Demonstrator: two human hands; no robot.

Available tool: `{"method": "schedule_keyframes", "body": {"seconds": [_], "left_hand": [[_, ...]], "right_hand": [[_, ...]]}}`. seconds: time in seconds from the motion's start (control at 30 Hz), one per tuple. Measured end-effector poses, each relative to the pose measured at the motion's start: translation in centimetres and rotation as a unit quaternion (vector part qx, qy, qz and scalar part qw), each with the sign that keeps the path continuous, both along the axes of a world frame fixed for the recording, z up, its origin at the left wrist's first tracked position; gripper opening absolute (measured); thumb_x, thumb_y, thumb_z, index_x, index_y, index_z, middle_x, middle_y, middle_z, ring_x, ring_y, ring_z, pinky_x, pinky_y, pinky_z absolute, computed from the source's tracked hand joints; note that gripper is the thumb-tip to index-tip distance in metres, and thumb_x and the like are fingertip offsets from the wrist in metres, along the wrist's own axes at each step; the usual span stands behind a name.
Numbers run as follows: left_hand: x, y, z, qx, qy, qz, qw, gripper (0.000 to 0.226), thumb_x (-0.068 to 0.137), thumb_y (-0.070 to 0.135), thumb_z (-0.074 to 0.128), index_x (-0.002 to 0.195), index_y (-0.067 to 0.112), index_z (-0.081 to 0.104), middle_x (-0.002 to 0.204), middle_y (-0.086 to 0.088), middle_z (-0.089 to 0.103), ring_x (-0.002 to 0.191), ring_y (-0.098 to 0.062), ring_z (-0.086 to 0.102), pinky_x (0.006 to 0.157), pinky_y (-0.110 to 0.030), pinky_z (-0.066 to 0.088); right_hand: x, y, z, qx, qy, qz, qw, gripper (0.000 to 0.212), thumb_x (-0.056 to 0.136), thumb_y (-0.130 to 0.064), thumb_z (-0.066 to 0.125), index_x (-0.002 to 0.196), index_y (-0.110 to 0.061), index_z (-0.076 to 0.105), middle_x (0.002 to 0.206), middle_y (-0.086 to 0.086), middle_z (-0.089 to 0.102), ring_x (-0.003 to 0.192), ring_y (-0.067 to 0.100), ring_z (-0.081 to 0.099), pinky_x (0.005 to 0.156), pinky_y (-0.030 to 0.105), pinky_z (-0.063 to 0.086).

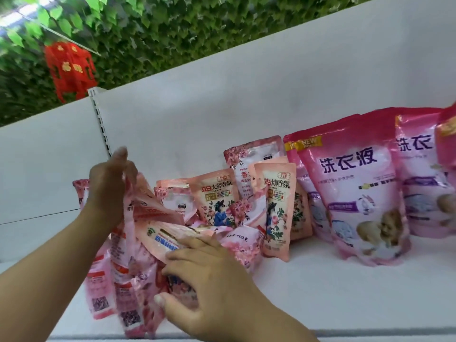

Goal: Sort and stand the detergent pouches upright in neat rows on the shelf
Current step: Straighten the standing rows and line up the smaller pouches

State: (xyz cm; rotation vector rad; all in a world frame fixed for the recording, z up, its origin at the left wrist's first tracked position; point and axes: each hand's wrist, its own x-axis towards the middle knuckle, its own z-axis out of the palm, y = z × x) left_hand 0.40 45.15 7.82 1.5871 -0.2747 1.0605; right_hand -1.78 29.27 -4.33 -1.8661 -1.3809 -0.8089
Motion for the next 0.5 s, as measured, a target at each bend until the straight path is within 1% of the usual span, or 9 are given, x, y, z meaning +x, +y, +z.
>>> {"method": "schedule_keyframes", "body": {"seconds": [0.07, 0.13, 0.2, 0.27, 0.3, 0.33, 0.4, 0.47, 0.5], "left_hand": [[-0.1, 0.1, -0.1, 0.002, -0.009, -0.002, 1.0, 0.062, 0.079, 0.037, 0.04, 0.021, 0.017, 0.042, 0.027, 0.01, 0.032, 0.028, -0.004, 0.033, 0.037, -0.012, 0.027], [-0.3, 0.4, -0.3, 0.002, -0.013, 0.0, 1.0, 0.057, 0.073, 0.04, 0.038, 0.021, 0.017, 0.041, 0.028, 0.01, 0.033, 0.031, -0.004, 0.032, 0.04, -0.014, 0.026], [-0.2, 0.6, -0.4, -0.007, -0.016, -0.017, 1.0, 0.058, 0.074, 0.04, 0.037, 0.021, 0.017, 0.04, 0.028, 0.011, 0.031, 0.03, -0.004, 0.029, 0.039, -0.013, 0.022], [-0.2, 0.7, -0.4, -0.015, -0.016, -0.038, 0.999, 0.061, 0.08, 0.037, 0.034, 0.021, 0.019, 0.038, 0.028, 0.013, 0.028, 0.028, -0.003, 0.025, 0.038, -0.011, 0.017], [-0.1, 0.8, -0.4, -0.019, -0.015, -0.051, 0.998, 0.062, 0.082, 0.036, 0.033, 0.022, 0.02, 0.036, 0.028, 0.013, 0.028, 0.028, -0.003, 0.024, 0.039, -0.012, 0.016], [0.1, 1.0, -0.5, -0.023, -0.016, -0.062, 0.998, 0.062, 0.083, 0.036, 0.032, 0.023, 0.021, 0.036, 0.029, 0.014, 0.028, 0.028, -0.003, 0.024, 0.039, -0.013, 0.016], [0.2, 1.1, -0.6, -0.021, -0.024, -0.068, 0.997, 0.066, 0.087, 0.034, 0.028, 0.024, 0.02, 0.037, 0.03, 0.013, 0.029, 0.03, -0.003, 0.025, 0.043, -0.02, 0.014], [0.4, 1.3, -0.8, -0.029, -0.017, -0.081, 0.996, 0.07, 0.09, 0.033, 0.025, 0.023, 0.02, 0.037, 0.03, 0.013, 0.029, 0.031, -0.004, 0.026, 0.048, -0.025, 0.013], [0.3, 1.3, -0.7, -0.034, -0.009, -0.089, 0.995, 0.07, 0.09, 0.034, 0.025, 0.023, 0.02, 0.037, 0.03, 0.014, 0.028, 0.03, -0.004, 0.026, 0.047, -0.023, 0.014]], "right_hand": [[-0.2, 0.0, 0.1, 0.008, 0.025, -0.002, 1.0, 0.04, 0.084, -0.036, 0.055, 0.117, -0.014, 0.06, 0.132, 0.004, 0.053, 0.127, 0.016, 0.037, 0.105, 0.014, 0.003], [0.0, 0.0, 0.0, 0.036, 0.011, -0.058, 0.998, 0.038, 0.084, -0.039, 0.05, 0.116, -0.019, 0.055, 0.129, 0.002, 0.05, 0.121, 0.013, 0.038, 0.101, 0.023, 0.019], [0.2, -0.2, 0.4, 0.075, 0.011, -0.113, 0.991, 0.043, 0.085, -0.045, 0.041, 0.124, -0.028, 0.044, 0.135, -0.006, 0.043, 0.127, 0.009, 0.029, 0.105, 0.026, 0.017], [0.6, -0.7, 0.3, 0.028, 0.061, -0.11, 0.992, 0.053, 0.09, -0.045, 0.041, 0.14, -0.031, 0.028, 0.149, -0.012, 0.023, 0.136, 0.009, 0.018, 0.112, 0.027, 0.006], [0.9, -0.9, 0.3, 0.0, 0.08, -0.098, 0.992, 0.055, 0.091, -0.043, 0.044, 0.142, -0.03, 0.028, 0.151, -0.011, 0.02, 0.136, 0.013, 0.023, 0.113, 0.031, 0.01], [1.0, -0.7, 0.2, -0.008, 0.078, -0.089, 0.993, 0.053, 0.09, -0.039, 0.047, 0.14, -0.028, 0.034, 0.149, -0.008, 0.027, 0.131, 0.018, 0.035, 0.11, 0.036, 0.021], [1.1, -0.5, 0.1, 0.005, 0.079, -0.082, 0.993, 0.045, 0.081, -0.035, 0.047, 0.123, -0.023, 0.055, 0.128, -0.003, 0.054, 0.102, 0.021, 0.061, 0.086, 0.039, 0.049], [1.6, -0.3, -0.4, 0.046, 0.051, -0.085, 0.994, 0.037, 0.072, -0.034, 0.045, 0.099, -0.021, 0.068, 0.096, -0.004, 0.067, 0.071, 0.016, 0.066, 0.056, 0.033, 0.057], [2.0, -0.1, -0.5, 0.061, 0.031, -0.09, 0.994, 0.034, 0.071, -0.033, 0.045, 0.09, -0.022, 0.071, 0.085, -0.005, 0.068, 0.065, 0.014, 0.065, 0.05, 0.031, 0.056]]}}
